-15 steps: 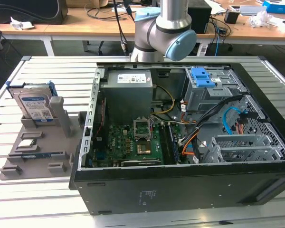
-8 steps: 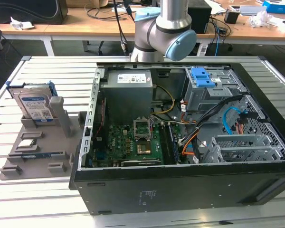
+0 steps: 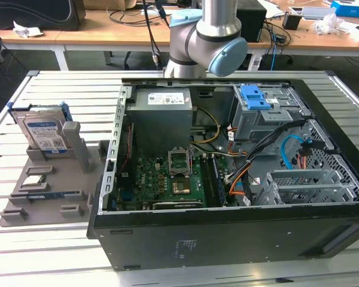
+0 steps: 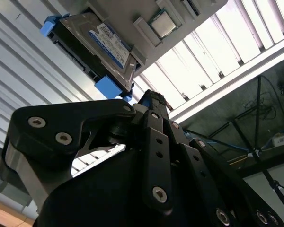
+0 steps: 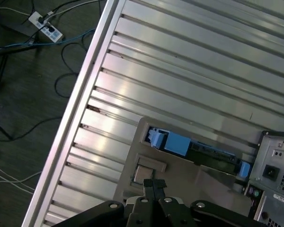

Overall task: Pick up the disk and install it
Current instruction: 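Pick up the disk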

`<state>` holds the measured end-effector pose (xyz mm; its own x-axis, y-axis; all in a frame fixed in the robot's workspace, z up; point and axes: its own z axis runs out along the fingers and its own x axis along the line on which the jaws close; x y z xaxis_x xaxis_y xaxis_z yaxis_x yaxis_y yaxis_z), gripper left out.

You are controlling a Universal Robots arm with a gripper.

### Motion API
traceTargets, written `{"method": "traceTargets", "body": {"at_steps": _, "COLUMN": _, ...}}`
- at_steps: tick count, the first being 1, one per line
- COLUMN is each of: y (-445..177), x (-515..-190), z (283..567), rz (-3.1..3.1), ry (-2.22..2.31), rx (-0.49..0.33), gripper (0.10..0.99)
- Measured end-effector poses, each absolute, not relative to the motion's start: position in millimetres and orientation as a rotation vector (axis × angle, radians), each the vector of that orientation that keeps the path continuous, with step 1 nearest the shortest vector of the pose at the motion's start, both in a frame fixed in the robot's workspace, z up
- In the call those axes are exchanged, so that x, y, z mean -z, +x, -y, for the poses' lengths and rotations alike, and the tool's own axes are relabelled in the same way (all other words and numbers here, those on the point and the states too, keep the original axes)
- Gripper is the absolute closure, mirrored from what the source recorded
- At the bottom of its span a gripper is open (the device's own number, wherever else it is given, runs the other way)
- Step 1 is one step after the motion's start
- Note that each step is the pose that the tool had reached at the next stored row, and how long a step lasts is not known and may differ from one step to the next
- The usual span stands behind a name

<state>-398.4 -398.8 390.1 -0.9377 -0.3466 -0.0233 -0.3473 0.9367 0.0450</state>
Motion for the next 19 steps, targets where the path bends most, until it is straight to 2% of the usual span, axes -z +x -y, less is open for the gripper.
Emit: {"method": "traceTargets", "body": {"at_steps": 19, "y": -398.4, "x": -390.1, "z": 398.8, "rz": -3.029, "ry": -0.784, "rx": -0.077, "gripper": 0.98}}
